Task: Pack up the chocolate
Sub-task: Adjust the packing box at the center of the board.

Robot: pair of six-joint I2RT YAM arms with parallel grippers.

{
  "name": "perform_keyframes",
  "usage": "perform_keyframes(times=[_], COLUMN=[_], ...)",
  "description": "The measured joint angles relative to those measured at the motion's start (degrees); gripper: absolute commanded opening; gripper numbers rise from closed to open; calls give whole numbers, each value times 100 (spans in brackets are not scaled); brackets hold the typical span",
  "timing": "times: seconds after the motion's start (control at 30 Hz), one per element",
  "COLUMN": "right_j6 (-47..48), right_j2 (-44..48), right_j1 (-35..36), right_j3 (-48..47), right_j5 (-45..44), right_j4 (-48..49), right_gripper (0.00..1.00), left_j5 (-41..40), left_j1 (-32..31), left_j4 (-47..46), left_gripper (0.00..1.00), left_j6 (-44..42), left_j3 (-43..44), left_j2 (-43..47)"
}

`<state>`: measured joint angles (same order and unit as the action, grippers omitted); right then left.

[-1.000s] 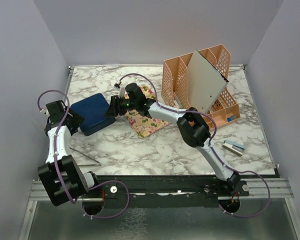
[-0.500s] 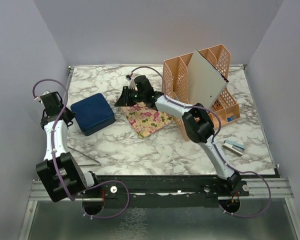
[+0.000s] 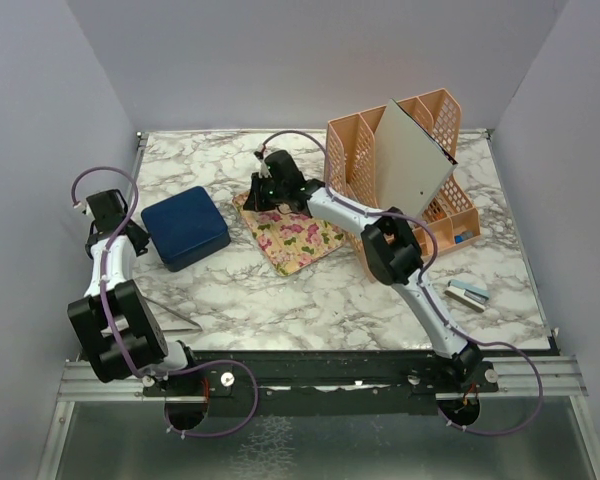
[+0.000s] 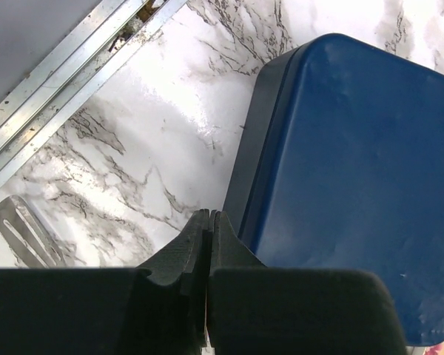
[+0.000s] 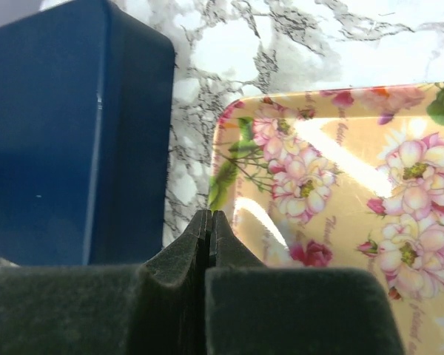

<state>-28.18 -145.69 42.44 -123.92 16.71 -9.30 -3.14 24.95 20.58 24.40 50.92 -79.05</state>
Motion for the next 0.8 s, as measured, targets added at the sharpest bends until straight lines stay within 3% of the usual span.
perform_keyframes(times=[0.33, 0.6, 0.8], right_j6=[535, 1495, 1716], right_j2=[-299, -949, -507], right_j1=[221, 935, 1060], right_j3=[-455, -1834, -682], right_j5=[-343, -852, -1080], right_j4=[-330, -966, -754], right_gripper=[0, 0, 0], left_j5=[81, 570, 699], left_j1=[50, -13, 4], left_j4=[-186, -531, -640], left_gripper=[0, 0, 0], left_j6=[-4, 177, 299], left_j3=[-17, -173, -308], left_j2=[-234, -518, -529])
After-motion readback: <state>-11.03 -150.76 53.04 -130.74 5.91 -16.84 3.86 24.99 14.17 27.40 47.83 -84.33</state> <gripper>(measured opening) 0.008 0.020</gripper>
